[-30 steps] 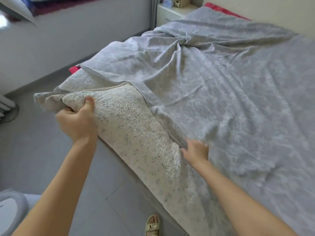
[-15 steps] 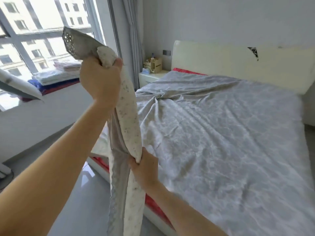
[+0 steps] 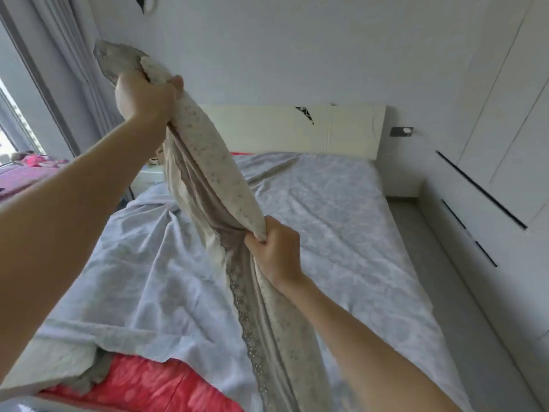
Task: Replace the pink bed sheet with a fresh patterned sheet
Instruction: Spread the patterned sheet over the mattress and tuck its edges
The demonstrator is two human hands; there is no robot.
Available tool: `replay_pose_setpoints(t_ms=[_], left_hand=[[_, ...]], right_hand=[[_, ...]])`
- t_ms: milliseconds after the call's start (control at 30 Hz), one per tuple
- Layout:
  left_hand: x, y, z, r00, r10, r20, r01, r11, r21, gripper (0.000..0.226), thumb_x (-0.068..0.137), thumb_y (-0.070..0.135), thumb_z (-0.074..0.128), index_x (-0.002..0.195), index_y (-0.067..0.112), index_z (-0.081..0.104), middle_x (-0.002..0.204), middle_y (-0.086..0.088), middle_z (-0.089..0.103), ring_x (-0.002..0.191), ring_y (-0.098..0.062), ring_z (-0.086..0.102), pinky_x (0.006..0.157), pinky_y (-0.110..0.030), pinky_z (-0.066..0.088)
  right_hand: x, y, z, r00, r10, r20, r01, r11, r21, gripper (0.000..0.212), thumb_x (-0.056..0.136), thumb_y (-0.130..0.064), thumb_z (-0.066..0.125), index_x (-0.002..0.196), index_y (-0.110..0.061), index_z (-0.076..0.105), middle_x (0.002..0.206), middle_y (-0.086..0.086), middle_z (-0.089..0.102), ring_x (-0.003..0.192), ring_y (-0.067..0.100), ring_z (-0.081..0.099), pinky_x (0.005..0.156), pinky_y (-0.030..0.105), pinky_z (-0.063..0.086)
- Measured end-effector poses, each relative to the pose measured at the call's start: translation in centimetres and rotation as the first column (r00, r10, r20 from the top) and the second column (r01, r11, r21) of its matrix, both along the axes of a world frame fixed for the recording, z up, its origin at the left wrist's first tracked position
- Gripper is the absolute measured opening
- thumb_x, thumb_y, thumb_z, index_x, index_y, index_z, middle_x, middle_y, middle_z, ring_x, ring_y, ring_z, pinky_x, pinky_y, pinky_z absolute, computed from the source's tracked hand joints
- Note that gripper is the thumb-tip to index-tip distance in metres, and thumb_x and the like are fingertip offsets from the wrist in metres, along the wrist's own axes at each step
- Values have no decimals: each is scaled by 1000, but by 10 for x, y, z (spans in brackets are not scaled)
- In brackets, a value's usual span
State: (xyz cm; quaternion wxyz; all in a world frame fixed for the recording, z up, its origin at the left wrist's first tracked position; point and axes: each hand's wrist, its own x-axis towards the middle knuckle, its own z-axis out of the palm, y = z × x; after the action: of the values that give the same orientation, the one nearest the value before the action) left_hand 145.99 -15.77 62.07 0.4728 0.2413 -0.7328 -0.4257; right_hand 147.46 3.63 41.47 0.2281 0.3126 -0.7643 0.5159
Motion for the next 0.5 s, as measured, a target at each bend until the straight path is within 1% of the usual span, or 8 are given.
replay_pose_setpoints(t_ms=[33, 100, 133, 233, 333, 367, 433, 500], left_hand=[[-9, 5, -4, 996, -88, -5, 88, 994, 58, 42, 74, 44, 66, 98, 10, 66, 89, 2, 65, 85, -16, 67, 73, -33, 58], [-25, 11, -27, 962, -271, -17, 269, 939, 213, 35, 84, 50, 59, 92, 16, 61, 85, 3, 65, 77, -13, 66, 62, -26, 55], [-32, 9, -49, 951, -308, 5, 296, 918, 265, 33, 87, 53, 55, 86, 20, 59, 82, 3, 64, 71, -12, 64, 59, -24, 51], [-41, 1, -150, 938, -253, 239, 172, 933, 315, 36, 86, 49, 54, 68, 18, 57, 70, -4, 61, 68, -23, 59, 66, -30, 45], [-45, -3, -252, 875, -157, 458, 2, 947, 321, 39, 82, 38, 58, 57, 8, 57, 62, -14, 55, 65, -32, 60, 67, -40, 49], [-46, 1, -276, 849, -150, 507, -24, 947, 320, 38, 84, 35, 58, 57, 9, 55, 60, -13, 51, 59, -29, 55, 61, -39, 46], [-50, 9, -318, 789, -130, 601, -43, 963, 265, 41, 88, 32, 56, 53, 13, 44, 54, -8, 40, 51, -23, 42, 51, -31, 32], [-53, 11, -351, 739, -118, 663, -43, 974, 222, 44, 88, 30, 55, 52, 16, 34, 50, -4, 31, 47, -21, 33, 49, -29, 23]], right_hand=[[-13, 12, 2, 999, -34, -22, 35, 999, 29, 24, 77, -26, 53, 61, -16, 38, 48, -16, 29, 40, 4, 29, 41, 12, 20], [-43, 35, 8, 991, -120, -66, 126, 988, 94, 23, 77, -21, 56, 62, -14, 41, 47, -12, 33, 40, 10, 33, 42, 12, 18], [-60, 45, 9, 984, -153, -92, 165, 978, 131, 21, 76, -19, 58, 62, -13, 43, 46, -6, 38, 40, 14, 38, 41, 14, 19], [-99, 72, 8, 973, -188, -134, 215, 949, 232, 27, 76, -8, 64, 60, -11, 43, 49, 11, 50, 42, 25, 47, 41, 20, 22], [-141, 83, -12, 971, -162, -175, 220, 894, 391, 33, 69, 2, 69, 54, -7, 41, 42, 12, 44, 35, 27, 42, 39, 20, 15], [-156, 84, -23, 972, -156, -178, 222, 862, 456, 35, 65, 5, 70, 53, -8, 39, 40, 10, 40, 32, 25, 38, 40, 19, 11], [-186, 82, -57, 978, -172, -121, 210, 801, 561, 44, 57, 11, 69, 54, -12, 31, 41, 4, 30, 33, 20, 28, 42, 17, 8], [-213, 83, -103, 975, -221, -37, 193, 748, 635, 47, 59, 13, 67, 56, -12, 27, 45, 4, 29, 40, 20, 29, 43, 22, 13]])
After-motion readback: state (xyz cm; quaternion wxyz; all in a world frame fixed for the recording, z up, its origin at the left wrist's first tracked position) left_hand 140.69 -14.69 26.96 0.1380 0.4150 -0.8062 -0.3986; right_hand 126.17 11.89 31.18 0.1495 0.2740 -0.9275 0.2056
